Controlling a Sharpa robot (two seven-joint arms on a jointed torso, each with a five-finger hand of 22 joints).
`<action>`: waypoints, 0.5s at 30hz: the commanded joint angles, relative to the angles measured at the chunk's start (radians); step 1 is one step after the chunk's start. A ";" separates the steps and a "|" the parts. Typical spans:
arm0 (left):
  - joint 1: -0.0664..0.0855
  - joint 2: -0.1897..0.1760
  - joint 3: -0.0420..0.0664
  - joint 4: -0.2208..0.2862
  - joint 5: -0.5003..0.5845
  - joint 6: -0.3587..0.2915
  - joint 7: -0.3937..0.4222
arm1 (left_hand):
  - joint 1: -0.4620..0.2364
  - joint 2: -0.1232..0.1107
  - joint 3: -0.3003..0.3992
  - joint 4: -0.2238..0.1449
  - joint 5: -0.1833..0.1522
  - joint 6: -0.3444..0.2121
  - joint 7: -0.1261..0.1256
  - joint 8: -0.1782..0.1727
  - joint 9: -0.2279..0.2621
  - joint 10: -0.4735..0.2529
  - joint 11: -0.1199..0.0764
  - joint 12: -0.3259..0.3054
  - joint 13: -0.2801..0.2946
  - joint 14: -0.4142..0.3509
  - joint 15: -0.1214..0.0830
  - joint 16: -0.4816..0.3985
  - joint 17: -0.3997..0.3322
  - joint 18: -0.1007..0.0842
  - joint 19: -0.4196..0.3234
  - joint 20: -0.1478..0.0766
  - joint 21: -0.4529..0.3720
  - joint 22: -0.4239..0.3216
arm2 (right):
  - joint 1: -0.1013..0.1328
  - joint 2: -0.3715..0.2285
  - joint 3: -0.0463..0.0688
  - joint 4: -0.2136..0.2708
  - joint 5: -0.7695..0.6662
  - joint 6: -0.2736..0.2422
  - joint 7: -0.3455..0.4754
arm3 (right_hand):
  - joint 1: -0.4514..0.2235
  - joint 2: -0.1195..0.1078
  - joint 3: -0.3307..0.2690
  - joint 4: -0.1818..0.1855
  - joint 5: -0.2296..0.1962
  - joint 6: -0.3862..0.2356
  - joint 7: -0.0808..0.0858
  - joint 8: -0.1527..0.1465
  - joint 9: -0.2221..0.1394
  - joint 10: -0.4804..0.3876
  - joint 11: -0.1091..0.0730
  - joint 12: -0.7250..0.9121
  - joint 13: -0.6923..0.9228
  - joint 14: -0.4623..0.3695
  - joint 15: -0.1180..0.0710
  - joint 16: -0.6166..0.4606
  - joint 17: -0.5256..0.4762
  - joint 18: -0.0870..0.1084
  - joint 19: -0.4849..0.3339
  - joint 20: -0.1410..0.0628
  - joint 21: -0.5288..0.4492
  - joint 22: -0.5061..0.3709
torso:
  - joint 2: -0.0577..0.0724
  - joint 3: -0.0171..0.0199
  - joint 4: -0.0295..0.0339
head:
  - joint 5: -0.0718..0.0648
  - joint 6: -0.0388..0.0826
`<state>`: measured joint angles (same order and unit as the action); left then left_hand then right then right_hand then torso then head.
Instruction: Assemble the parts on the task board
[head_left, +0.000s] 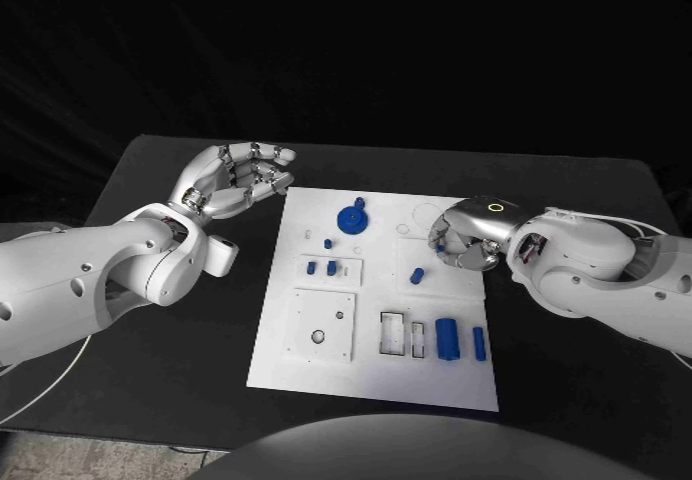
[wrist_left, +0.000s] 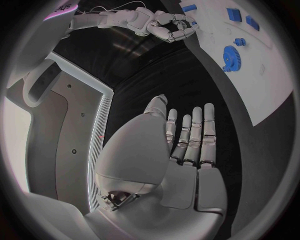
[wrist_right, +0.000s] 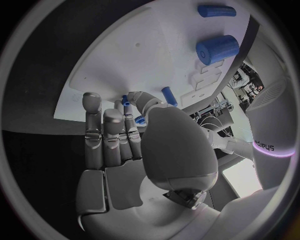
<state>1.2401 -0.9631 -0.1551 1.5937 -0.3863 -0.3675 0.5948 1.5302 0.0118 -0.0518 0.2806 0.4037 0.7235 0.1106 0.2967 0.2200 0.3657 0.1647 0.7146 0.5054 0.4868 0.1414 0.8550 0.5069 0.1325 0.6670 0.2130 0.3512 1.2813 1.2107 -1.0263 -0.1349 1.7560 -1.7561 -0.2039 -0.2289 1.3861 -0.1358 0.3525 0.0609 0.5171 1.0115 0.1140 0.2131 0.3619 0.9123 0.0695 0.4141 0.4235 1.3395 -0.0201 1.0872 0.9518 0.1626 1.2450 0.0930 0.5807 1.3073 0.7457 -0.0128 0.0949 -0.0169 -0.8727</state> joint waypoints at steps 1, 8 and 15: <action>0.000 0.003 0.000 0.000 -0.013 0.008 -0.001 | 0.012 0.001 -0.008 0.000 0.006 -0.001 0.008 0.006 -0.002 -0.004 -0.002 0.006 -0.002 0.003 0.005 0.005 -0.001 0.004 0.009 0.000 -0.005 0.001 | -0.005 -0.001 -0.003 -0.004 -0.001 0.023 0.007 | 0.010 0.002 0.000 -0.009 0.007 0.008 0.003 0.004 0.003 0.018 -0.001 -0.006 -0.005 -0.008 0.003 -0.007 -0.004 -0.004 0.001 -0.006 -0.004 0.053 | 0.001 0.0000 0.0004 | 0.000 0.000; 0.000 0.004 0.000 -0.001 -0.013 0.008 -0.005 | 0.015 0.003 -0.010 -0.001 0.008 0.000 0.012 0.007 -0.003 -0.003 -0.004 0.010 -0.006 0.005 0.006 0.007 -0.003 0.005 0.012 0.002 -0.005 0.002 | -0.005 -0.003 -0.003 -0.004 -0.001 -0.001 0.019 | 0.019 0.006 0.003 -0.019 0.014 0.013 0.007 0.006 0.008 0.041 -0.002 -0.006 -0.014 -0.010 0.006 -0.011 -0.009 -0.005 -0.001 -0.005 -0.004 0.055 | 0.001 0.0002 0.0005 | 0.002 0.000; 0.000 0.005 -0.001 -0.002 -0.013 0.008 -0.008 | 0.018 0.004 -0.011 -0.001 0.009 0.000 0.014 0.008 -0.003 -0.003 -0.005 0.011 -0.008 0.005 0.006 0.008 -0.004 0.006 0.013 0.003 -0.005 0.003 | 0.001 -0.010 0.000 0.016 0.003 -0.042 0.033 | 0.018 0.007 0.002 -0.022 0.015 0.015 0.010 0.006 0.010 0.050 0.000 -0.008 -0.019 -0.010 0.009 -0.010 -0.009 -0.006 0.000 -0.004 0.001 0.056 | 0.001 -0.0002 0.0003 | 0.005 0.000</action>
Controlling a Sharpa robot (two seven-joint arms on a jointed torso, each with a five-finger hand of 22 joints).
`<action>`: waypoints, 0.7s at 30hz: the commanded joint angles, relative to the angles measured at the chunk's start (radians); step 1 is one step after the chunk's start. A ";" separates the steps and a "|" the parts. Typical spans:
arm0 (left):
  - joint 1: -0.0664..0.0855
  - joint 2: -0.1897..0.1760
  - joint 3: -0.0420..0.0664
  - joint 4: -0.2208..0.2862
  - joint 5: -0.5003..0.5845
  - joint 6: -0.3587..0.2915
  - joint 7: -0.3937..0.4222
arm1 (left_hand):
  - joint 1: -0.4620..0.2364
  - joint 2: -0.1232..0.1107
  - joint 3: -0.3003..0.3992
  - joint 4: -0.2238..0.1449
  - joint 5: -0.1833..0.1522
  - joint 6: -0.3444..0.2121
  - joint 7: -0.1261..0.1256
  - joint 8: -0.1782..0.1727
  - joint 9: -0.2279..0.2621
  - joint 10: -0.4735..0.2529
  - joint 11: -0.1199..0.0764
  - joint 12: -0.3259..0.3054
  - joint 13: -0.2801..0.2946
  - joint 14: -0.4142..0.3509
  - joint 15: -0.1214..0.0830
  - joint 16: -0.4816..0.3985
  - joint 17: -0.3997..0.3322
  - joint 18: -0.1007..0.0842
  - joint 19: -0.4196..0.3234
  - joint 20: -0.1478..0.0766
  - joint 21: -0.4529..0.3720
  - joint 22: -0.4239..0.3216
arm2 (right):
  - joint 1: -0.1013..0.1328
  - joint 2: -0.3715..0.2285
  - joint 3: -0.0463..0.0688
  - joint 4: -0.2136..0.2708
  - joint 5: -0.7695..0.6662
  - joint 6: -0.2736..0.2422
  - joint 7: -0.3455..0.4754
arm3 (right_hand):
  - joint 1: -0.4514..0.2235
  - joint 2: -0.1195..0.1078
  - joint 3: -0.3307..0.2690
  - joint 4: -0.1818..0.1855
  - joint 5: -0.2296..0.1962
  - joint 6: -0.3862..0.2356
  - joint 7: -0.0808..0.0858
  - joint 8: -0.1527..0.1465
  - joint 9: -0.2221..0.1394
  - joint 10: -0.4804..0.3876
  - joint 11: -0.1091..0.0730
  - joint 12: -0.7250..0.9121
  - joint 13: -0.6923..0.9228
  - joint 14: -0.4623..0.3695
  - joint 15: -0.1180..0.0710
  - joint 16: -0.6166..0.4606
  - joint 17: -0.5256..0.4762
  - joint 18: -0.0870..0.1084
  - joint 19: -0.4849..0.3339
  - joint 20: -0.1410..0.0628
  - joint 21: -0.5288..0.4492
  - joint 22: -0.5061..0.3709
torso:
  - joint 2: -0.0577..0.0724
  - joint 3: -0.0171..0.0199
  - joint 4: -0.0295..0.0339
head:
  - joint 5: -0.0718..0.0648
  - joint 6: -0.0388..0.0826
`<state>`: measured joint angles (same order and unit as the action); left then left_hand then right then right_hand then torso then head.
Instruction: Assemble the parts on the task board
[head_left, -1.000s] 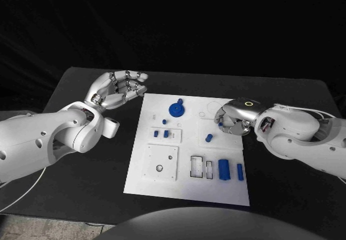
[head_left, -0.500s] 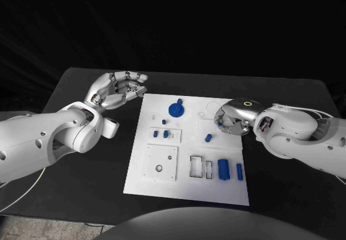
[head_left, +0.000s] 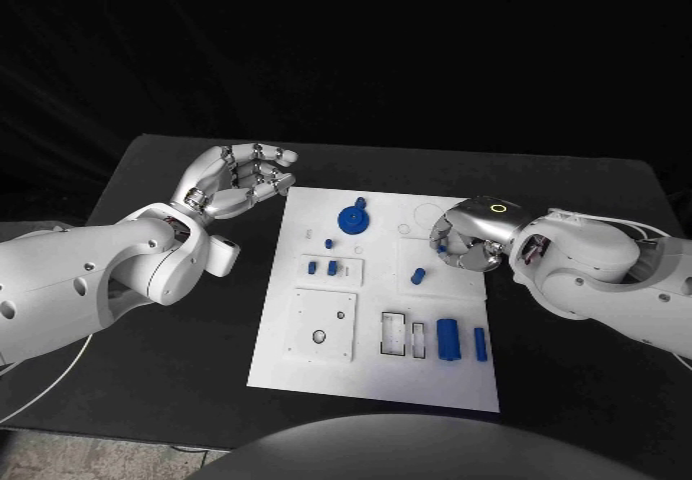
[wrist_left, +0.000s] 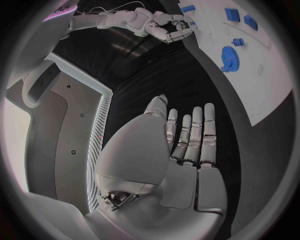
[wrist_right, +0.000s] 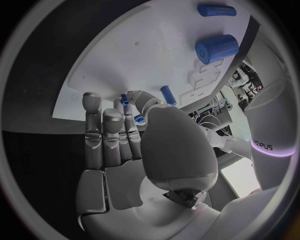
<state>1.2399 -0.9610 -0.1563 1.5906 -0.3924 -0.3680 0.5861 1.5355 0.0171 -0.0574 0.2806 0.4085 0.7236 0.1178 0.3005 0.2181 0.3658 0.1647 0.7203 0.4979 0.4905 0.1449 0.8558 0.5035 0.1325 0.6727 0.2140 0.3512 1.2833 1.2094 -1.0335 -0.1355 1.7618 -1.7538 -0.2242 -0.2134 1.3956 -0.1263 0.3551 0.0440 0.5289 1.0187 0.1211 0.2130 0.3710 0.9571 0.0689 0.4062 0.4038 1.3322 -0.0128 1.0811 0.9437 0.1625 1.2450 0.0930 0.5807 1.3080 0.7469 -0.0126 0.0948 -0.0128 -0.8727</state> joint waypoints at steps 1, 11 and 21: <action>0.000 0.003 0.000 0.001 -0.007 0.008 0.000 | 0.012 -0.002 -0.005 -0.001 0.004 0.000 0.007 0.004 -0.001 -0.003 -0.005 0.005 -0.001 0.002 0.003 0.007 -0.001 0.006 0.007 0.002 -0.005 0.001 | 0.006 -0.005 0.001 0.015 0.002 -0.025 0.018 | 0.009 -0.003 -0.001 -0.005 0.003 0.008 0.003 0.006 0.001 0.006 0.000 -0.001 0.001 -0.002 0.002 -0.004 -0.001 -0.006 0.000 -0.004 0.001 0.055 | 0.000 -0.0005 0.0011 | 0.000 0.000; 0.000 0.006 -0.001 0.000 -0.007 0.008 -0.007 | 0.016 0.002 -0.007 -0.001 0.004 -0.001 0.014 0.005 -0.003 -0.003 -0.008 0.009 -0.006 0.003 0.002 0.008 -0.003 0.007 0.009 0.003 -0.006 0.002 | 0.078 -0.037 0.003 0.123 0.071 -0.037 0.017 | 0.008 -0.001 -0.001 -0.006 0.001 0.007 0.009 0.004 0.003 0.011 0.005 -0.005 -0.006 0.001 0.007 0.000 0.002 -0.008 0.002 -0.001 0.007 0.056 | -0.002 -0.0019 -0.0004 | 0.007 0.000; 0.000 0.013 -0.006 -0.005 -0.007 0.010 -0.012 | 0.020 0.004 -0.007 -0.002 0.003 -0.003 0.017 0.006 -0.004 -0.003 -0.010 0.011 -0.009 0.003 0.002 0.010 -0.005 0.008 0.011 0.004 -0.007 0.003 | 0.082 0.039 0.003 0.188 0.102 0.027 0.008 | 0.011 0.002 -0.002 -0.009 -0.010 0.002 0.013 -0.002 0.003 0.022 0.007 -0.008 -0.014 0.003 0.010 0.002 0.002 -0.007 0.001 0.002 0.004 0.055 | -0.006 -0.0011 -0.0029 | 0.030 0.000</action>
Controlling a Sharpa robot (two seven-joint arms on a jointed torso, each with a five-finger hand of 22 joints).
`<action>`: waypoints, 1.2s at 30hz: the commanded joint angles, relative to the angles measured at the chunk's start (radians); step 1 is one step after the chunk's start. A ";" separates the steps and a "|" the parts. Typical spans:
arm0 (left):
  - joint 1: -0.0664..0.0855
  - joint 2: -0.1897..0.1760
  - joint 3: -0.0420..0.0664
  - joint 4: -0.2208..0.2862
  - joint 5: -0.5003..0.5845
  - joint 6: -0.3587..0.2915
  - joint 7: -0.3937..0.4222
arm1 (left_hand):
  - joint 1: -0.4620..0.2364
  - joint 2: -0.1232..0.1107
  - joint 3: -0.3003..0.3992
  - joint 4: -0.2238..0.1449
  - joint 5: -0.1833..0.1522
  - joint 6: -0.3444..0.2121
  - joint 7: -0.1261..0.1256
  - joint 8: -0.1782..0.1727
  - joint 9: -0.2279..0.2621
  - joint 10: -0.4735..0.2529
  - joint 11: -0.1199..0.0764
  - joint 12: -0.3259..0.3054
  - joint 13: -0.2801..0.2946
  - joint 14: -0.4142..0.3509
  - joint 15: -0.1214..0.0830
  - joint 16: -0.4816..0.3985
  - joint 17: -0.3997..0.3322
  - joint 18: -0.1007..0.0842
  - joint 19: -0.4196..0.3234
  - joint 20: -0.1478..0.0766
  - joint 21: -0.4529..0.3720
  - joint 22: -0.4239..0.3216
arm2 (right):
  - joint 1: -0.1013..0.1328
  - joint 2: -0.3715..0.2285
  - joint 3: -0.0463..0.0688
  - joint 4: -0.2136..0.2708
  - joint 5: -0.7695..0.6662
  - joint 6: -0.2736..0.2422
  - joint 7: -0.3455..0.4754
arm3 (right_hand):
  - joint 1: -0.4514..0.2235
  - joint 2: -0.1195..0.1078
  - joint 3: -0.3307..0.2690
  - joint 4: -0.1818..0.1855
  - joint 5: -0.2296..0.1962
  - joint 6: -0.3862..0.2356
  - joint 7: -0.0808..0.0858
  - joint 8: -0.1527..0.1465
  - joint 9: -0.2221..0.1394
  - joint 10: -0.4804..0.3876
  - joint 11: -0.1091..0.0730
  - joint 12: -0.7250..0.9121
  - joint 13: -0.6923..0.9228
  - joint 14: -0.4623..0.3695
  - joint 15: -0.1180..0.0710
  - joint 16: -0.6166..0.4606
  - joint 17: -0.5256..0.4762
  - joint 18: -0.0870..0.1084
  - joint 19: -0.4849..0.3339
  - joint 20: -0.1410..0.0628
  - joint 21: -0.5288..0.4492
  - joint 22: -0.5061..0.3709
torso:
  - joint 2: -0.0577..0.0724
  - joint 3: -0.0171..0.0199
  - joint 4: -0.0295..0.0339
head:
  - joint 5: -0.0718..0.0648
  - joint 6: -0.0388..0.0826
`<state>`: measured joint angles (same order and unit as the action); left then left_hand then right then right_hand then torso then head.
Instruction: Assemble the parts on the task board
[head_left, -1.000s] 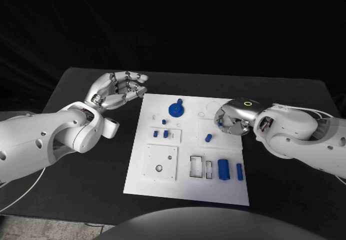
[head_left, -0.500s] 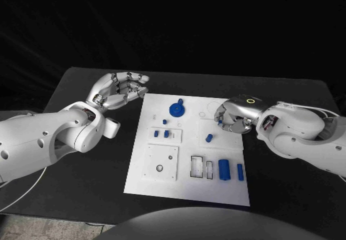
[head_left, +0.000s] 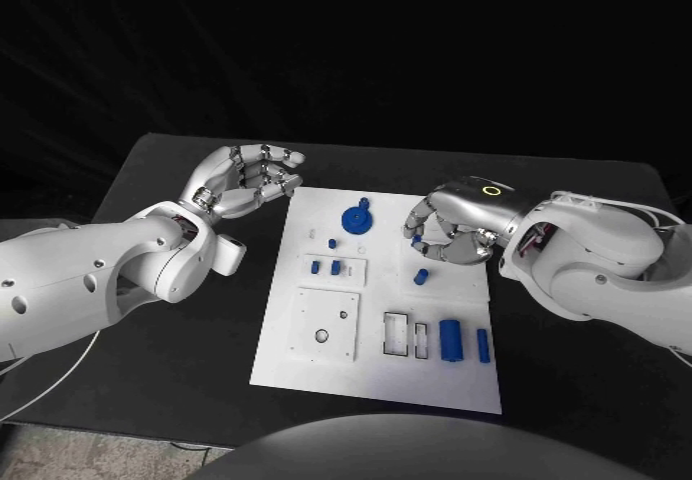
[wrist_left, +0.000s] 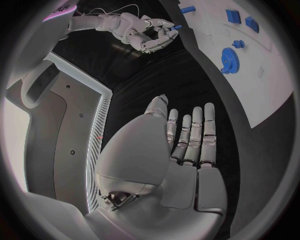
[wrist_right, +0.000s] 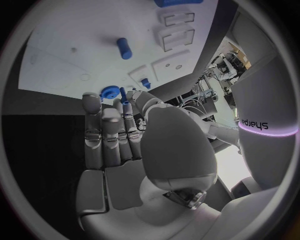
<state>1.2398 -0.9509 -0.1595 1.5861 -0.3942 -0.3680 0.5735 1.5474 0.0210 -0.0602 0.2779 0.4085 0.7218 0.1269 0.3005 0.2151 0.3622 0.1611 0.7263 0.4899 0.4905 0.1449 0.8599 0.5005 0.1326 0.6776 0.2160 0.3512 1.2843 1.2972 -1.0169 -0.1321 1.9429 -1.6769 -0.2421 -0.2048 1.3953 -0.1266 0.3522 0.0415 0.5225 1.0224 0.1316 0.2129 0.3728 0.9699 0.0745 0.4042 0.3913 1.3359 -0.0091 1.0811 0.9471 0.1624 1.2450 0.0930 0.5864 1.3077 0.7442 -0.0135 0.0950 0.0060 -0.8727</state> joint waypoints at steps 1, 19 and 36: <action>0.000 0.004 -0.005 -0.001 -0.005 0.010 0.001 | 0.009 0.001 -0.004 0.001 0.003 -0.001 0.008 0.006 -0.001 0.000 -0.006 0.005 -0.001 0.004 0.002 0.006 -0.002 0.008 0.006 0.002 -0.007 0.002 | -0.009 0.035 0.000 0.007 0.024 0.048 0.000 | 0.011 0.002 0.001 -0.007 -0.005 -0.002 0.003 -0.002 0.001 0.010 0.002 -0.006 -0.002 -0.001 0.006 0.002 -0.001 -0.007 0.001 0.002 -0.003 0.055 | -0.003 -0.0004 -0.0022 | 0.012 0.000; 0.000 0.015 -0.018 -0.007 -0.005 0.016 -0.004 | 0.015 0.006 -0.004 -0.001 0.002 -0.003 0.012 0.007 -0.003 0.000 -0.005 0.009 -0.006 0.005 0.002 0.008 -0.004 0.010 0.008 0.003 -0.007 0.003 | -0.130 0.257 0.000 -0.114 -0.066 0.078 0.037 | 0.020 0.004 0.003 -0.016 -0.012 -0.002 0.003 -0.005 0.002 0.014 0.001 -0.008 -0.007 -0.001 0.005 0.003 -0.002 -0.005 0.000 0.003 -0.005 0.055 | -0.019 -0.0005 0.0032 | 0.041 0.000; 0.000 0.016 -0.020 -0.009 -0.005 0.025 -0.009 | 0.021 0.009 -0.005 -0.001 0.001 -0.004 0.019 0.009 -0.004 0.001 -0.006 0.012 -0.011 0.007 0.002 0.011 -0.005 0.011 0.009 0.004 -0.008 0.005 | -0.183 0.285 0.000 -0.151 -0.078 0.042 0.058 | 0.026 0.003 0.002 -0.023 -0.023 -0.009 0.006 -0.013 0.001 0.016 0.003 -0.011 -0.012 0.000 0.007 0.008 0.003 -0.006 0.002 0.004 0.007 0.057 | -0.019 -0.0007 0.0032 | 0.046 0.000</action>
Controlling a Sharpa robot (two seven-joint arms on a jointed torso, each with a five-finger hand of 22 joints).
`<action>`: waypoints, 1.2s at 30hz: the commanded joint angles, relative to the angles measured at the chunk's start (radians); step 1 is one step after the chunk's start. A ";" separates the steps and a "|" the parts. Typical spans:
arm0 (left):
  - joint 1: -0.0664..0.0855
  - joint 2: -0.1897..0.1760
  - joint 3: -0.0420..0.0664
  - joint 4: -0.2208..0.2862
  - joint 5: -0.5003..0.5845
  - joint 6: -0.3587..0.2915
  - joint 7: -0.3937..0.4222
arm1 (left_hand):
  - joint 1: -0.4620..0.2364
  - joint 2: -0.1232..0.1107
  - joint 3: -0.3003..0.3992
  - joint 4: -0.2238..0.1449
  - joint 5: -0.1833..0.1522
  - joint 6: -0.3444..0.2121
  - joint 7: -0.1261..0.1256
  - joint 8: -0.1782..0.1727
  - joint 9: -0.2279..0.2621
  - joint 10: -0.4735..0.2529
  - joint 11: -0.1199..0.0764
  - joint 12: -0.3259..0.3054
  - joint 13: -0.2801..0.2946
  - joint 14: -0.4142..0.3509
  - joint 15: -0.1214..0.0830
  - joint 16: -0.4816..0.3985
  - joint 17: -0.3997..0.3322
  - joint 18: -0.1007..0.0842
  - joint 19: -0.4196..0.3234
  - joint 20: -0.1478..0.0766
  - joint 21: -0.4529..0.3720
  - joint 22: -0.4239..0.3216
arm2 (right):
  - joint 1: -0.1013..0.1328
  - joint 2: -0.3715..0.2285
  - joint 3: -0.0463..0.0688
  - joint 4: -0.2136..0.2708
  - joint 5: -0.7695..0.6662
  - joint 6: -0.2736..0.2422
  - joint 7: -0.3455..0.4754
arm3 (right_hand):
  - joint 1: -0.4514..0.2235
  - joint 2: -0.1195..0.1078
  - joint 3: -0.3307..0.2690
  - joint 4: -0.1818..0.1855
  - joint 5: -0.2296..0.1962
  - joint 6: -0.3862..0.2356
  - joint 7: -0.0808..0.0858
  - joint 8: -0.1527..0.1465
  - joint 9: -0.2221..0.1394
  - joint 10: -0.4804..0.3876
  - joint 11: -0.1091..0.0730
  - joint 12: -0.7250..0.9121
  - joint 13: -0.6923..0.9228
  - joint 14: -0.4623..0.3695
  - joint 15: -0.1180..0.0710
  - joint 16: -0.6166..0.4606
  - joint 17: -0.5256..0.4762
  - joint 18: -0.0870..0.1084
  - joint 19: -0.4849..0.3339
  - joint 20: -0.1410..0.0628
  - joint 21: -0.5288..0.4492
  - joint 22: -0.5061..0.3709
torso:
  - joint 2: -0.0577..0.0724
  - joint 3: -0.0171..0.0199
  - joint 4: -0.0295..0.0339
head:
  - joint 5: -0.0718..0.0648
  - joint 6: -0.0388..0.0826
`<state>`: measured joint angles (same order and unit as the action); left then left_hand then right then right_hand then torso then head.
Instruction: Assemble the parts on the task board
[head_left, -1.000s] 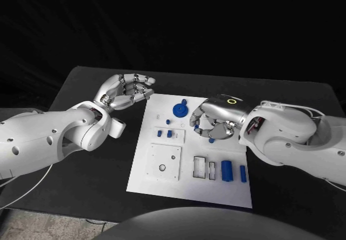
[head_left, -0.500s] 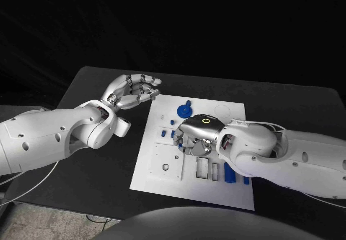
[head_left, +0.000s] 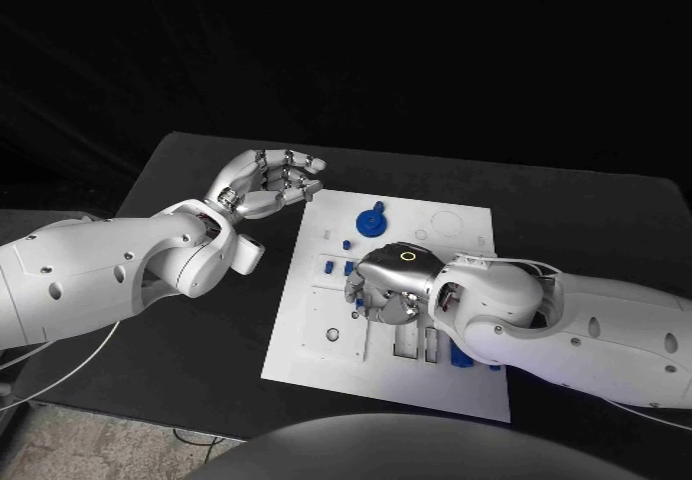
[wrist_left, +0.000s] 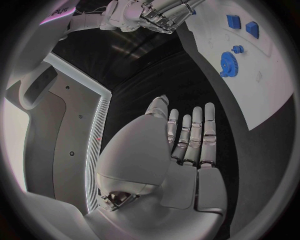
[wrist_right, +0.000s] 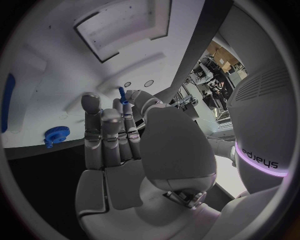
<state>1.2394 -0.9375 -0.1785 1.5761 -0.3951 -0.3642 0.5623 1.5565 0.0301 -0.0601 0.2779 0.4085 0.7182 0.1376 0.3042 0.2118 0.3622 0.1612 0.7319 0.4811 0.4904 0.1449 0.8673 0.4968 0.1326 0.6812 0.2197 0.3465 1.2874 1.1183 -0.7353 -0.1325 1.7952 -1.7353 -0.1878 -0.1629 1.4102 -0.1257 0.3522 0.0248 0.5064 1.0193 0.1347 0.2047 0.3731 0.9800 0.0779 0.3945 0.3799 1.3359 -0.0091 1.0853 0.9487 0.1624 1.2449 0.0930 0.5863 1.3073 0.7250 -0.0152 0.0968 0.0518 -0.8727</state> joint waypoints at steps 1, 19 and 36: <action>0.000 0.003 -0.001 0.000 -0.005 0.022 0.001 | 0.012 0.001 -0.005 -0.002 0.001 -0.001 0.010 0.005 -0.001 0.001 -0.006 0.007 -0.003 0.007 0.002 0.004 -0.002 0.012 0.006 0.001 -0.004 0.002 | -0.005 0.004 0.001 -0.004 -0.020 -0.014 0.017 | 0.011 0.003 0.002 -0.006 -0.007 -0.006 0.003 -0.004 0.000 0.006 -0.001 -0.001 -0.001 0.000 0.007 0.004 0.002 -0.006 0.002 0.004 0.007 0.057 | 0.000 0.0011 0.0020 | 0.001 0.000; 0.000 0.001 -0.006 -0.001 -0.005 0.024 -0.008 | 0.014 0.002 -0.006 -0.002 0.001 0.001 0.013 0.007 -0.001 0.001 -0.006 0.009 -0.005 0.007 0.002 0.005 -0.003 0.012 0.006 0.001 -0.004 0.002 | -0.023 0.006 0.001 0.000 -0.011 -0.012 0.021 | 0.016 0.004 0.002 -0.012 -0.016 -0.007 0.004 -0.009 0.000 0.010 -0.001 0.000 -0.003 0.005 0.007 0.012 0.009 -0.008 0.006 0.004 0.019 0.060 | 0.000 0.0001 0.0020 | 0.007 0.000; 0.000 0.006 -0.007 -0.008 -0.005 0.033 -0.021 | 0.015 0.002 -0.007 -0.002 0.000 0.001 0.014 0.009 -0.001 0.001 -0.006 0.010 -0.006 0.008 0.002 0.006 -0.003 0.012 0.007 0.002 -0.005 0.003 | -0.026 -0.008 0.001 0.006 -0.004 0.006 0.013 | 0.021 0.006 0.003 -0.016 -0.015 -0.005 0.004 -0.010 0.000 0.014 -0.002 0.002 -0.003 0.004 0.006 0.009 0.004 -0.006 0.004 0.004 0.015 0.058 | -0.002 -0.0002 0.0001 | 0.007 0.000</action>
<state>1.2393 -0.9343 -0.1855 1.5677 -0.3955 -0.3519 0.5406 1.5605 0.0341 -0.0601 0.2780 0.4085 0.7181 0.1445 0.3079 0.2120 0.3623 0.1611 0.7360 0.4765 0.4905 0.1449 0.8673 0.4949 0.1326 0.6811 0.2197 0.3466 1.2893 1.0942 -0.7428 -0.1314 1.8023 -1.7369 -0.2058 -0.1462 1.4204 -0.1171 0.3551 0.0164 0.4931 1.0163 0.1376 0.2009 0.3726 0.9873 0.0778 0.3929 0.3755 1.3395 -0.0056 1.0912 0.9542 0.1623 1.2449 0.0930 0.6021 1.3077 0.7238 -0.0151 0.0965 0.0593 -0.8727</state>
